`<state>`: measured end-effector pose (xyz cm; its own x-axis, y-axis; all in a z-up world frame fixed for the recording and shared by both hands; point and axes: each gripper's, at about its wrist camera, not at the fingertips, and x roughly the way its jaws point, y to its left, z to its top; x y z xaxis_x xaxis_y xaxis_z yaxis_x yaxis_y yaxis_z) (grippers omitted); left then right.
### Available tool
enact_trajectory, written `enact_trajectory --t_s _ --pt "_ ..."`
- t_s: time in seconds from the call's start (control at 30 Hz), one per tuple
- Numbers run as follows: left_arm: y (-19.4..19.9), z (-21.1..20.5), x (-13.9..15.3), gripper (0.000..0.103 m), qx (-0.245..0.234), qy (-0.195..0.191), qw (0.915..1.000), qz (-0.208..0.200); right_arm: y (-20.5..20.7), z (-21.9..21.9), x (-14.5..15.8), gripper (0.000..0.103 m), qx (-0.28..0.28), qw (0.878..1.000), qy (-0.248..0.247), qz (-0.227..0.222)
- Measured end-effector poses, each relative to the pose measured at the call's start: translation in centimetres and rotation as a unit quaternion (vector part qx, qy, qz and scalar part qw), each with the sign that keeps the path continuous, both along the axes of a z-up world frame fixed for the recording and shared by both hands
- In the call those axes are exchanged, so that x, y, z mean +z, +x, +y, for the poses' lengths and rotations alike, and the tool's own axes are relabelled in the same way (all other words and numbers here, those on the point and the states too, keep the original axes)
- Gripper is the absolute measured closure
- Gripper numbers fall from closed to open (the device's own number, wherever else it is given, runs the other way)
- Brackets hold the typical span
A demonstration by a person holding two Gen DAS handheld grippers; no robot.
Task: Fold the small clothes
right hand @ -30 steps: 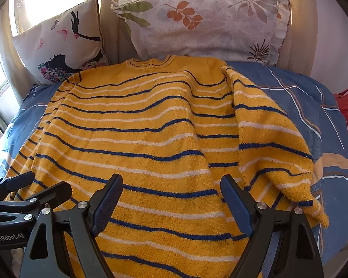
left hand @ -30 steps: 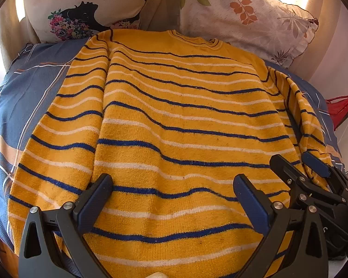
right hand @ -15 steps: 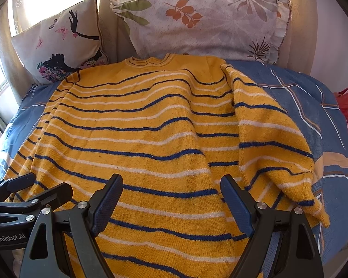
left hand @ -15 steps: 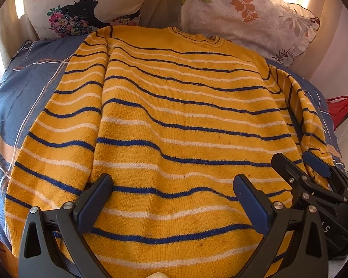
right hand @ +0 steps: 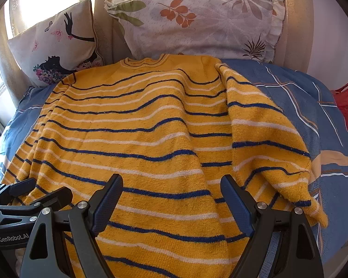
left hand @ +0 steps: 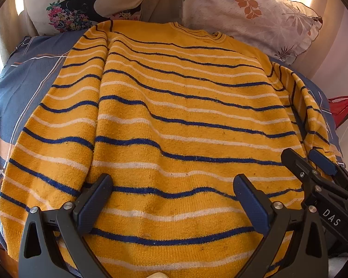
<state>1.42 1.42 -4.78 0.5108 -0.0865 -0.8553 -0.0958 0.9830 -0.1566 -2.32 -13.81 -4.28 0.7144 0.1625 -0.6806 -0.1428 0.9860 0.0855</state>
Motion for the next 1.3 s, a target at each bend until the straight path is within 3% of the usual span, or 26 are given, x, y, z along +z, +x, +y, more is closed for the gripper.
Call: enact_trajectory --t_s 0.73,0.83,1.3 --pt "0.1 -0.8 -1.1 0.0 0.0 0.049 0.9988 0.0 1.2 -1.8 -2.0 0.013 -0.017 0.999 0.032 0.037" --pt "0.0 -1.2 -1.2 0.0 -0.003 0.065 0.9979 -0.003 1.2 -1.7 -2.1 0.012 -0.014 0.999 0.031 0.036" --pt "-0.9 -1.2 -1.3 0.0 -0.005 0.072 0.9969 -0.032 1.3 -0.9 -2.7 0.001 -0.001 1.0 0.016 0.026"
